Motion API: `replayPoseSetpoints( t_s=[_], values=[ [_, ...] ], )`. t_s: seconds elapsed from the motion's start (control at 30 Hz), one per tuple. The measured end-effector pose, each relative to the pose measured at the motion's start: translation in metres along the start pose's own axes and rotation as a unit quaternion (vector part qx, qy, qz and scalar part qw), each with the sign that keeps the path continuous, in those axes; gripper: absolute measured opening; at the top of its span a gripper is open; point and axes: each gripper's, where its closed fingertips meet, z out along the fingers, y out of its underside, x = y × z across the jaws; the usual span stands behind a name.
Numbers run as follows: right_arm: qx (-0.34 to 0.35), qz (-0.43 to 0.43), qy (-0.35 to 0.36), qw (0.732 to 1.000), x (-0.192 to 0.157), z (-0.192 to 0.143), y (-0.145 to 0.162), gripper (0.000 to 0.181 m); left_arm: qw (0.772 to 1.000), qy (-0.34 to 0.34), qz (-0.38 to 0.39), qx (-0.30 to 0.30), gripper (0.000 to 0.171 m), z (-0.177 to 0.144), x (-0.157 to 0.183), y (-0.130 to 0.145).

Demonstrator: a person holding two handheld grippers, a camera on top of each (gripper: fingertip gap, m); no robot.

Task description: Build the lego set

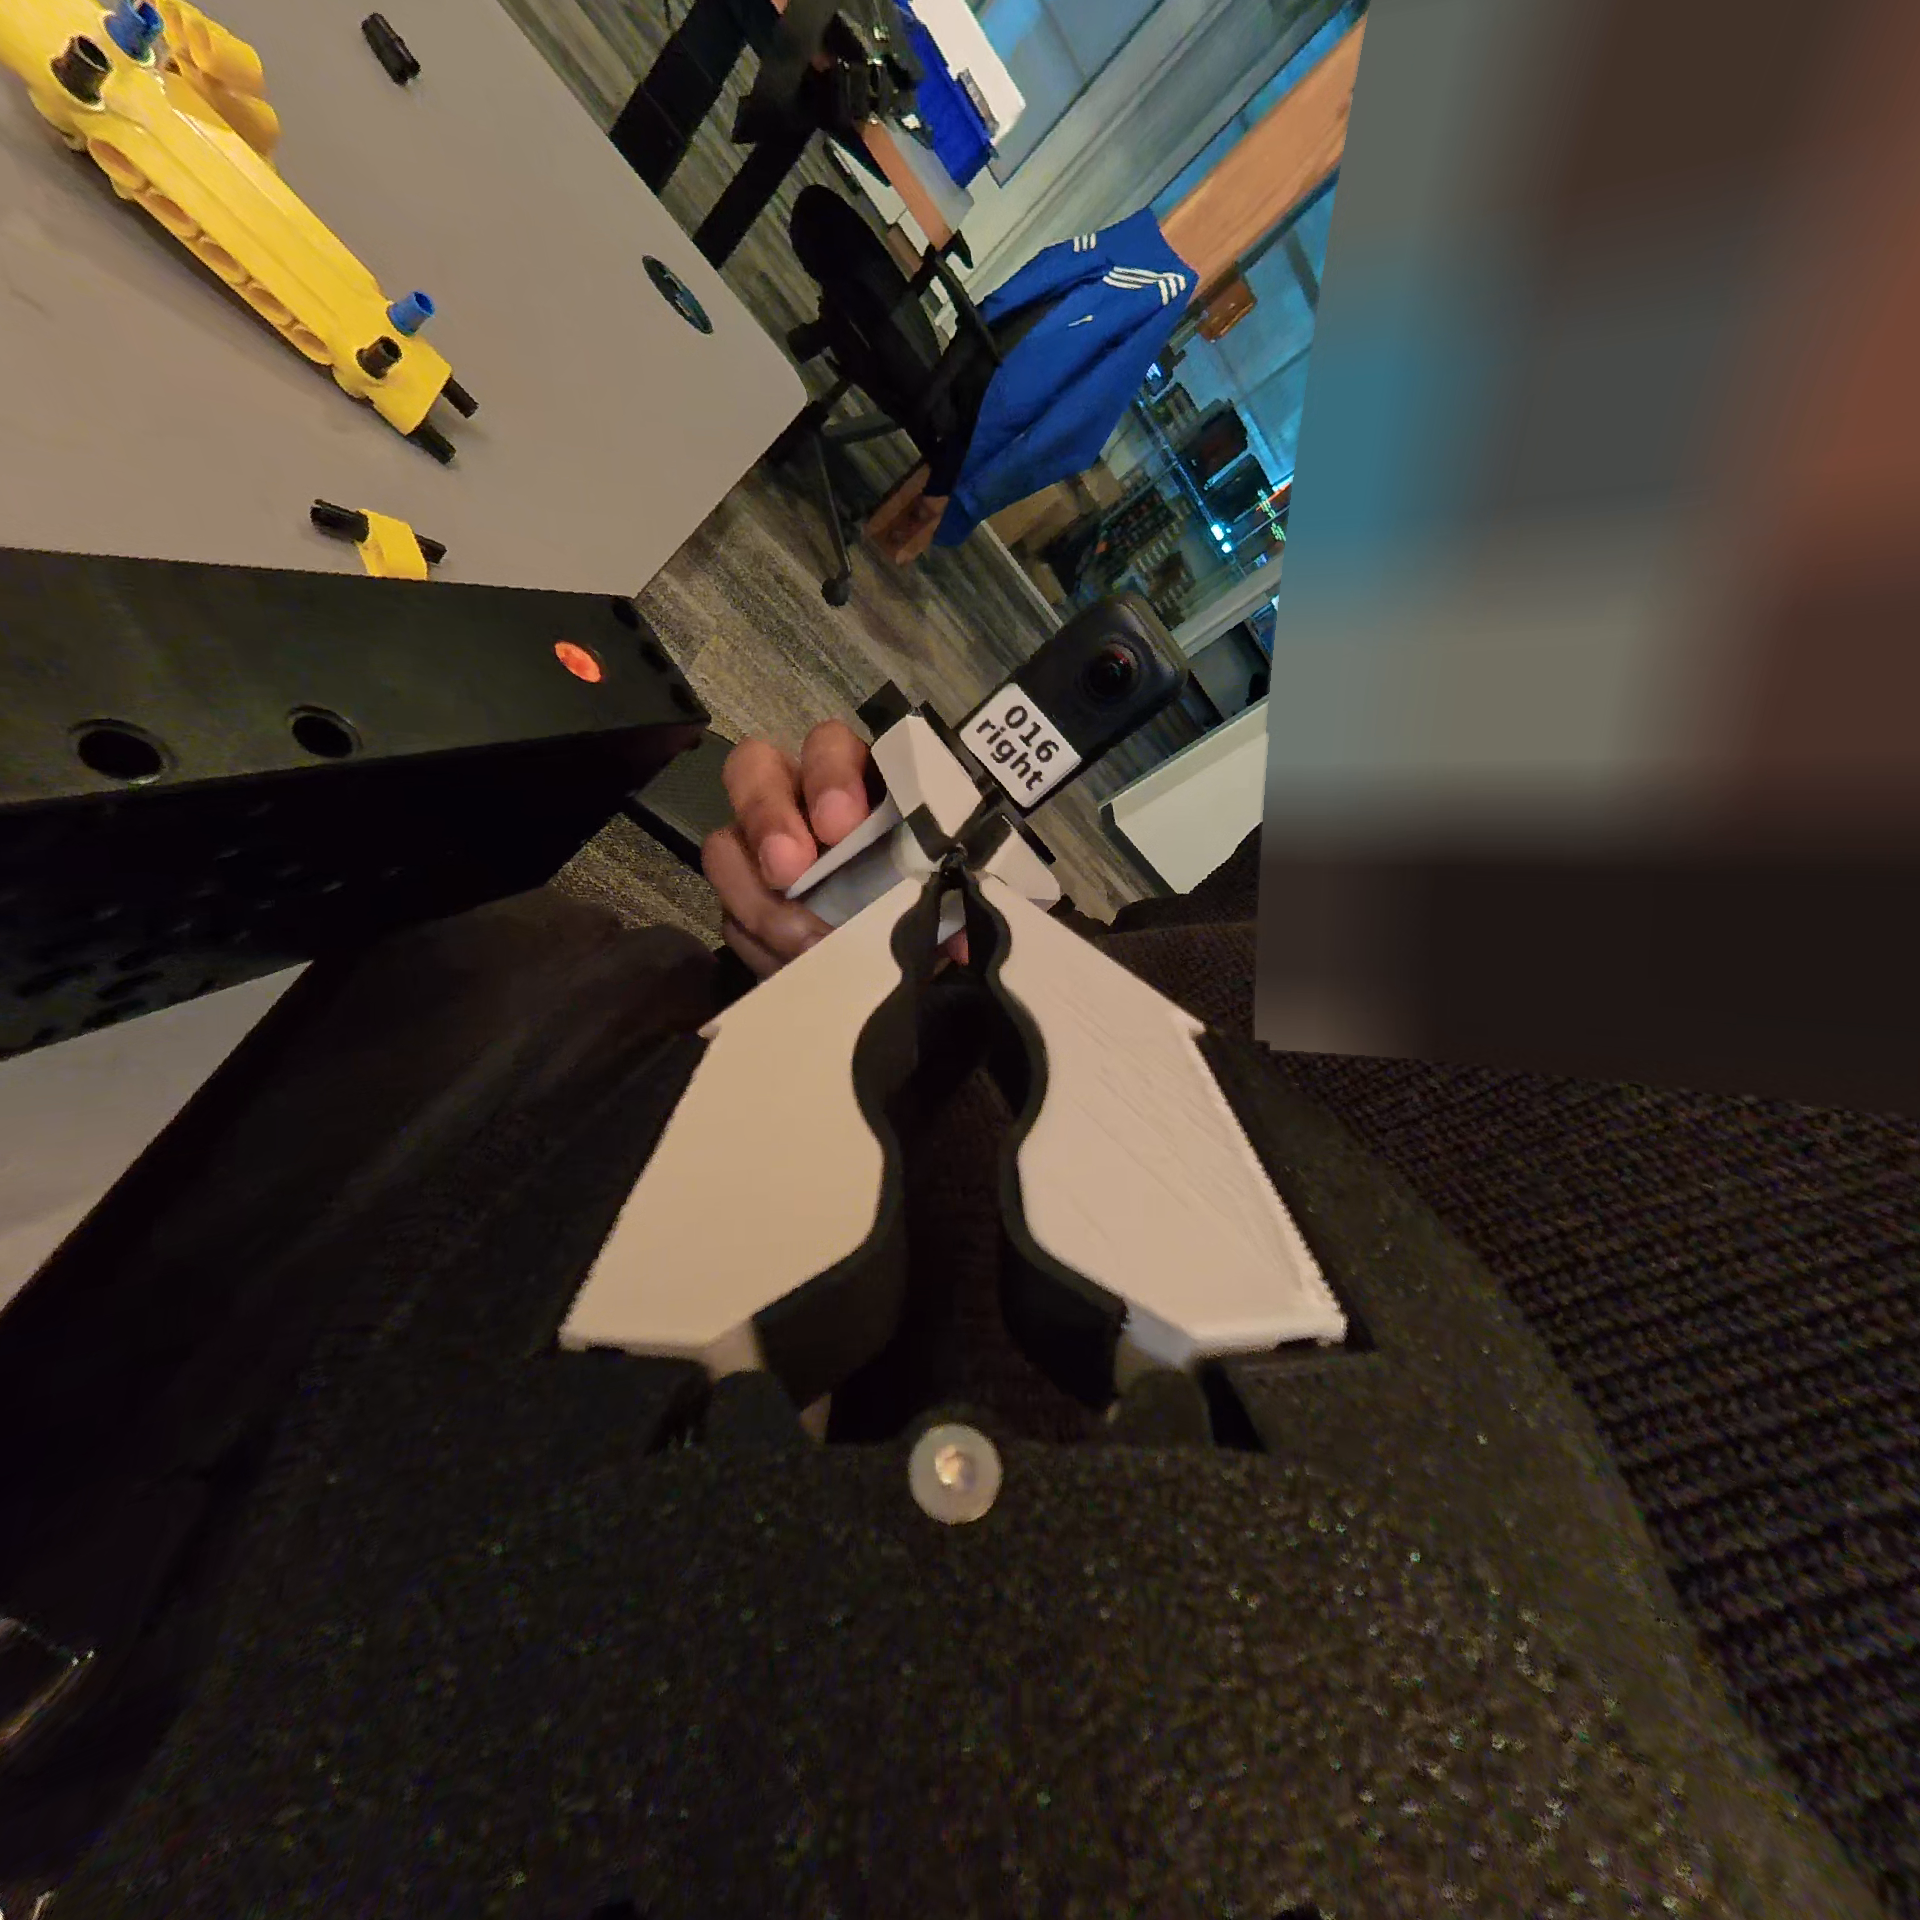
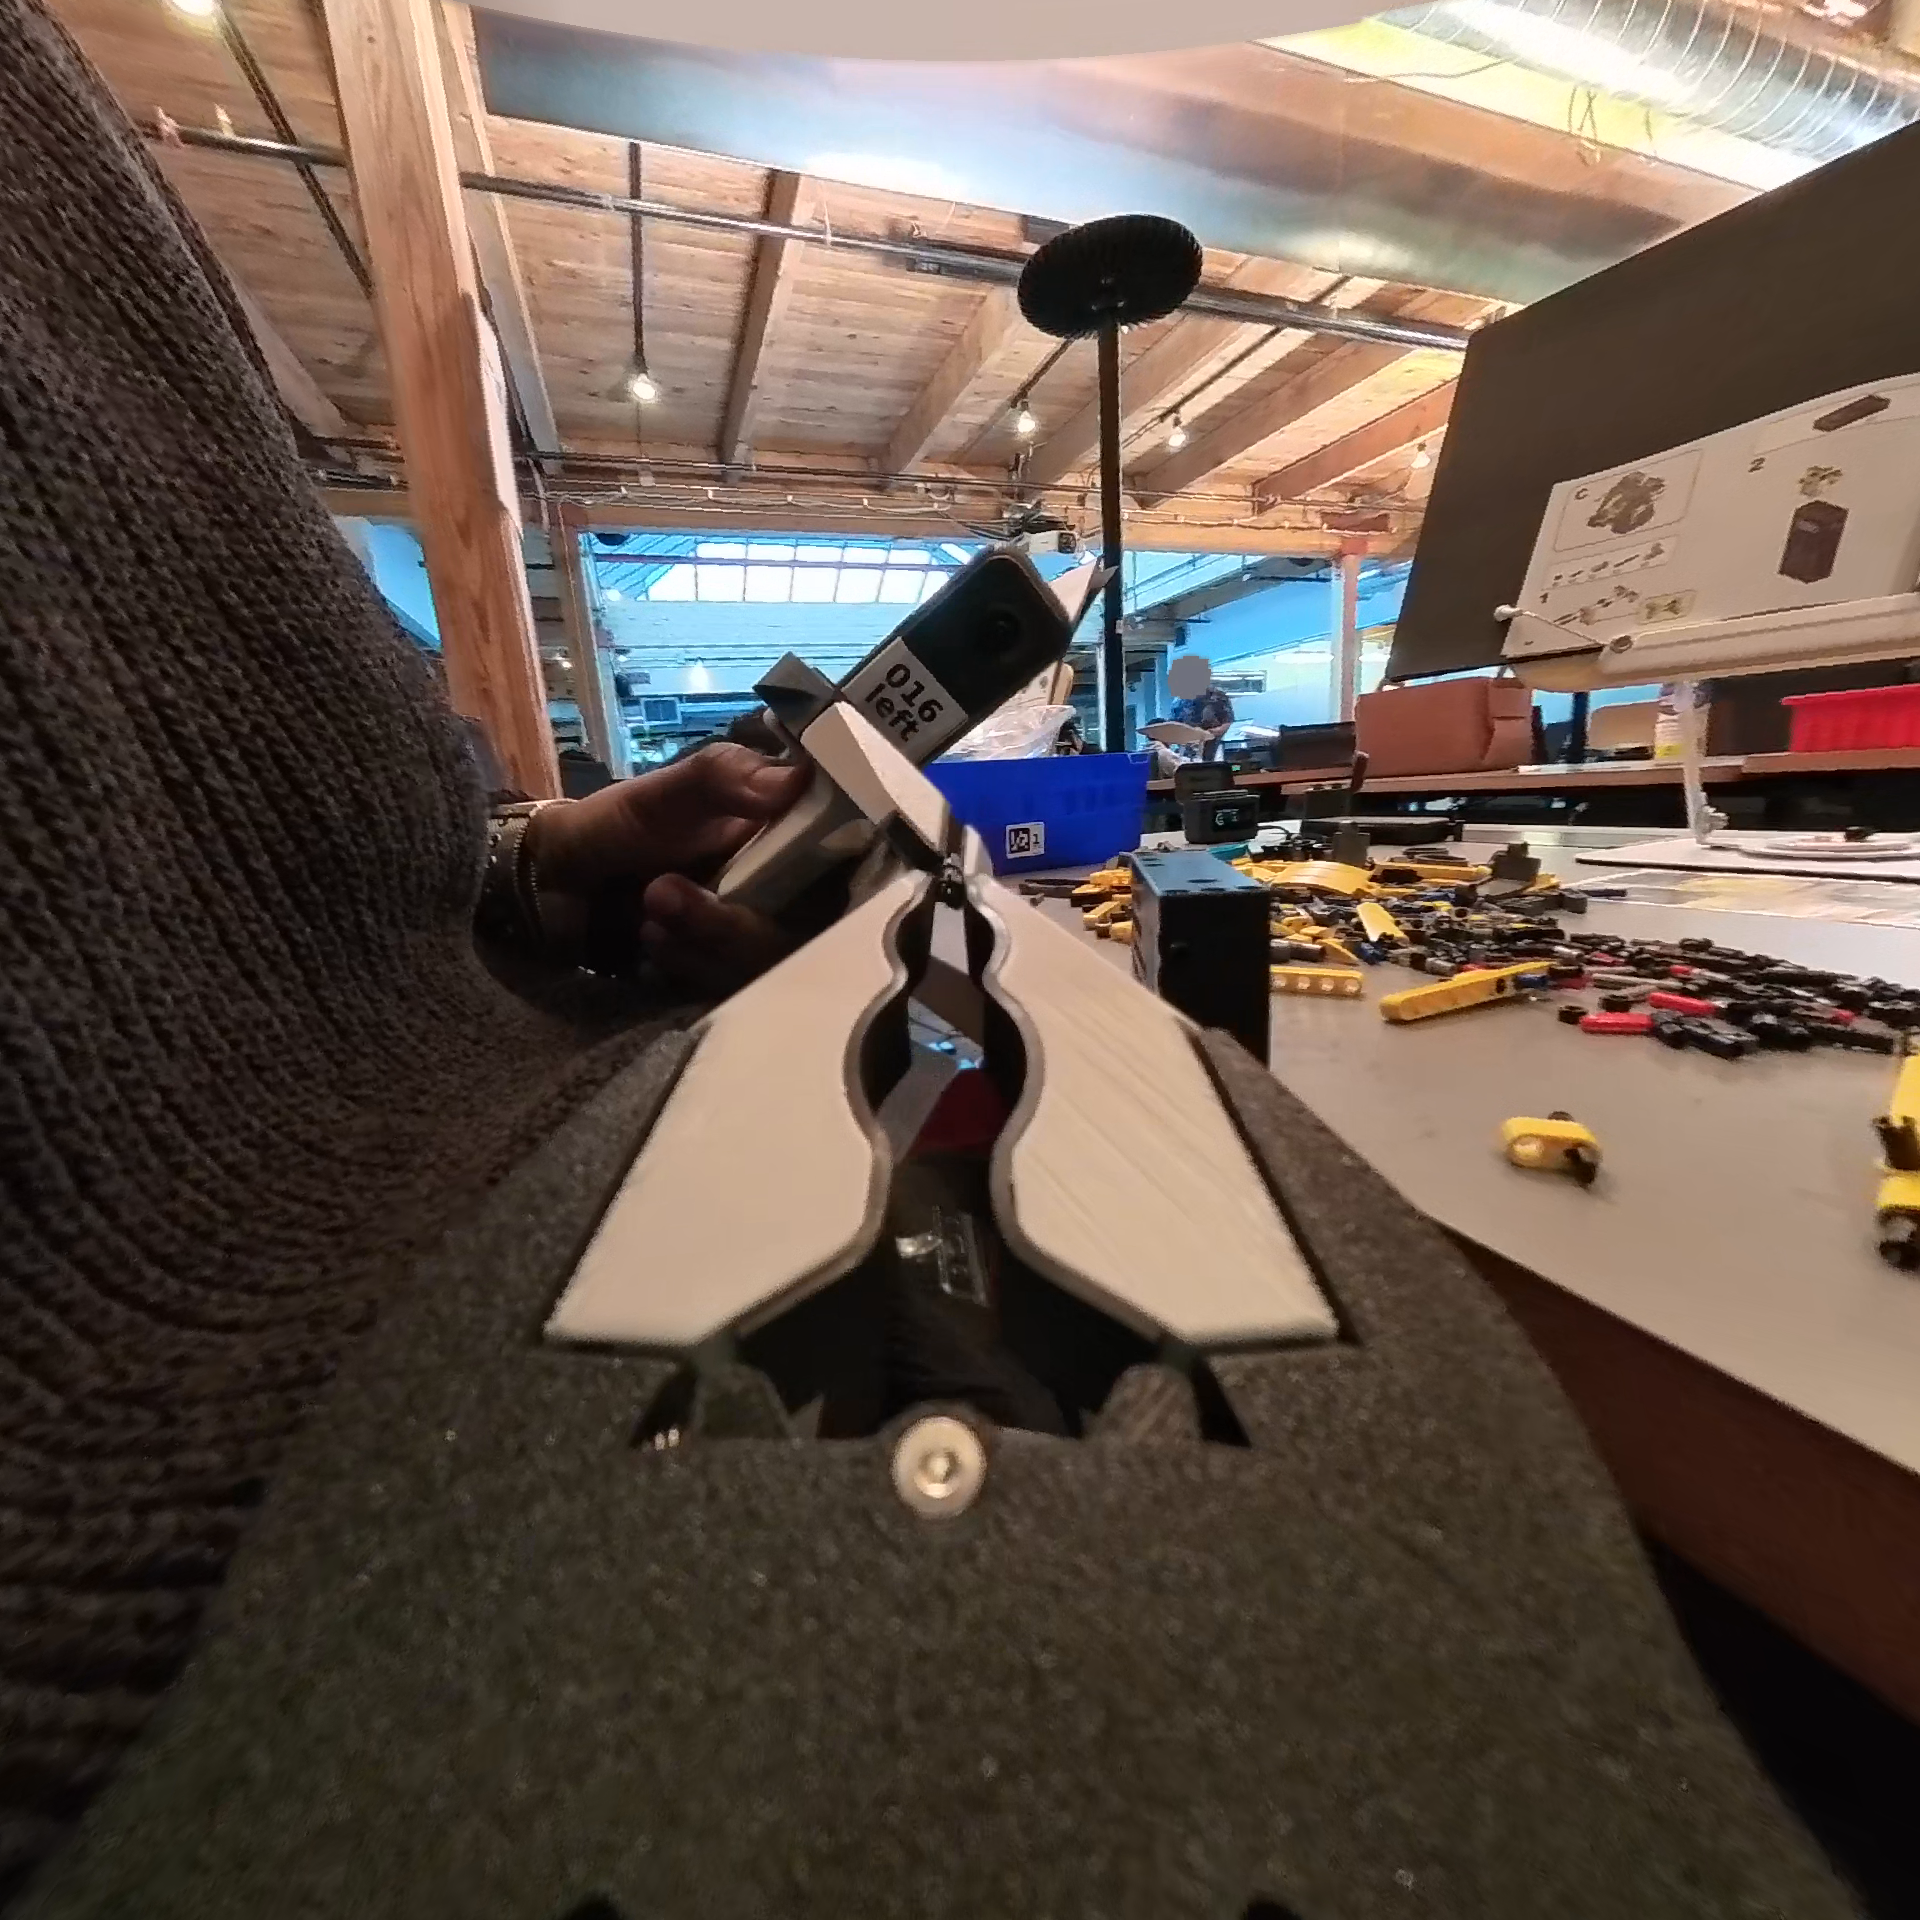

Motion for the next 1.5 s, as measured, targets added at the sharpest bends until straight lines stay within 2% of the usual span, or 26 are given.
replayPoseSetpoints(
  t_s=[0.2, 0.67, 0.77, 0.8, 0.87, 0.9, 1.03, 1.1, 1.2, 1.3, 1.4, 1.5],
  values=[
    [-0.005, 0.007, -0.009, 1.0, -0.002, 0.001, 0.002, 0.006, 1.0, -0.009, 0.017, -0.015, 0.003, 0.003, 0.0, 0.005],
    [-0.011, -0.001, -0.018, 1.0, -0.004, 0.0, 0.002, 0.005, 1.0, 0.002, 0.019, -0.015, 0.004, 0.003, 0.003, 0.005],
    [-0.021, 0.012, -0.021, 0.999, -0.001, 0.0, 0.002, 0.004, 0.999, -0.012, 0.03, -0.01, 0.005, 0.003, 0.0, 0.003],
    [-0.024, 0.018, -0.013, 0.999, 0.003, 0.0, 0.002, 0.004, 0.999, -0.025, 0.044, -0.005, 0.009, 0.001, -0.002, 0.0],
    [-0.044, 0.032, 0.012, 0.998, 0.014, -0.001, 0.008, 0.004, 0.995, -0.049, 0.083, -0.002, 0.033, -0.006, -0.003, -0.007],
    [-0.058, 0.038, 0.029, 0.997, 0.021, -0.002, 0.013, 0.004, 0.992, -0.063, 0.105, -0.002, 0.039, -0.01, -0.003, -0.012],
    [-0.112, 0.051, 0.08, 0.989, 0.041, -0.005, 0.032, 0.004, 0.968, -0.143, 0.207, -0.02, 0.04, -0.026, -0.01, -0.034],
    [-0.137, 0.056, 0.094, 0.984, 0.046, -0.005, 0.042, 0.004, 0.945, -0.2, 0.253, -0.051, 0.04, -0.033, -0.023, -0.044],
    [-0.154, 0.064, 0.103, 0.981, 0.049, -0.005, 0.05, 0.004, 0.909, -0.24, 0.318, -0.118, 0.043, -0.036, -0.038, -0.052],
    [-0.153, 0.069, 0.108, 0.98, 0.052, -0.005, 0.051, 0.004, 0.881, -0.238, 0.36, -0.193, 0.045, -0.032, -0.05, -0.053],
    [-0.15, 0.081, 0.112, 0.979, 0.054, -0.005, 0.052, 0.004, 0.857, -0.222, 0.37, -0.282, 0.045, -0.029, -0.063, -0.045],
    [-0.147, 0.09, 0.111, 0.979, 0.055, -0.004, 0.053, 0.004, 0.835, -0.204, 0.38, -0.343, 0.045, -0.026, -0.07, -0.037]
  ],
)
